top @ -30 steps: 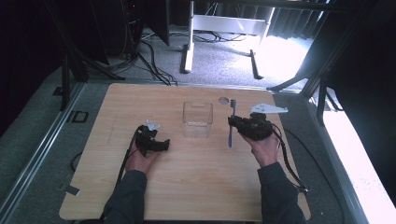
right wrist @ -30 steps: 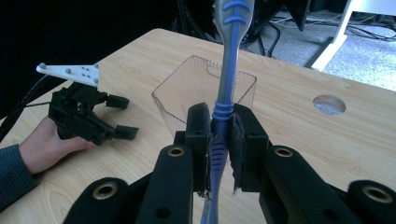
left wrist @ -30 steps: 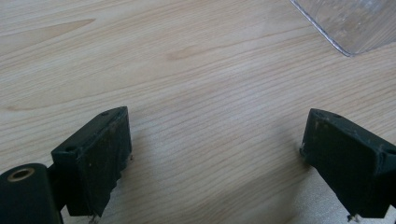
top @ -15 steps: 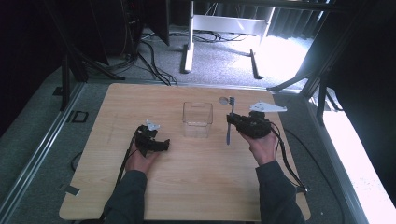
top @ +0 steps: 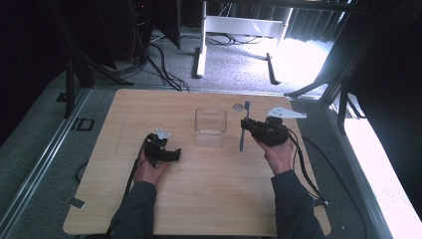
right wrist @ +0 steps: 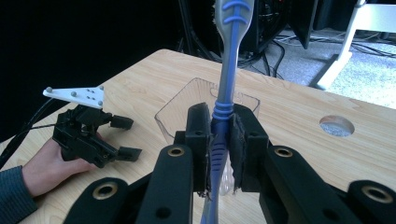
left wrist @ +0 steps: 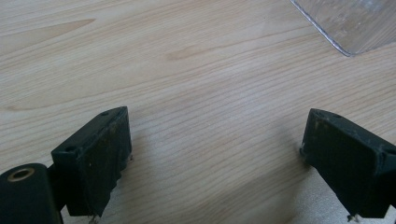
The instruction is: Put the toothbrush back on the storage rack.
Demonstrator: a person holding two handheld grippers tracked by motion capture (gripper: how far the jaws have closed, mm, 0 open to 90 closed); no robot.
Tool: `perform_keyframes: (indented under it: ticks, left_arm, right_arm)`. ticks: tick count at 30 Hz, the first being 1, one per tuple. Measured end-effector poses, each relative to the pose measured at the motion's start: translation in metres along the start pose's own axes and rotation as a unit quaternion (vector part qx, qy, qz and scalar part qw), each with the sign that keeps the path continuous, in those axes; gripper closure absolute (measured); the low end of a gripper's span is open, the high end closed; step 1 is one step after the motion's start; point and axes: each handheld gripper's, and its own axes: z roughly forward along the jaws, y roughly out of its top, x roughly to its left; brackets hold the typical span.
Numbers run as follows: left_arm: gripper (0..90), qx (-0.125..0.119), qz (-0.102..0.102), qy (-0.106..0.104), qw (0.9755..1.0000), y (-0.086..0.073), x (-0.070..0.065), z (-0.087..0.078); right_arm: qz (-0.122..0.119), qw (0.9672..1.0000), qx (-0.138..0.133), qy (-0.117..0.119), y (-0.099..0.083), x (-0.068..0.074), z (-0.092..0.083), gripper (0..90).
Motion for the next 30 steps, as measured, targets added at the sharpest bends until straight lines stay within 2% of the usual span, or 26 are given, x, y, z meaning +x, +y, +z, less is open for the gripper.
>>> perform_keyframes:
  ticks: [23, 30]
  left_arm:
    - [8.7, 0.0, 0.0, 0.0, 1.0, 0.0, 0.0001, 0.0]
    - [8.7, 0.0, 0.0, 0.0, 1.0, 0.0, 0.0001, 0.0]
  right_arm:
    - [0.0, 0.9996, -0.027, 0.003, 0.0074, 0.0022, 0.0055, 78.6]
    - [0.0, 0.9989, -0.044, 0.013, 0.0088, 0.0011, 0.0077, 78.6]
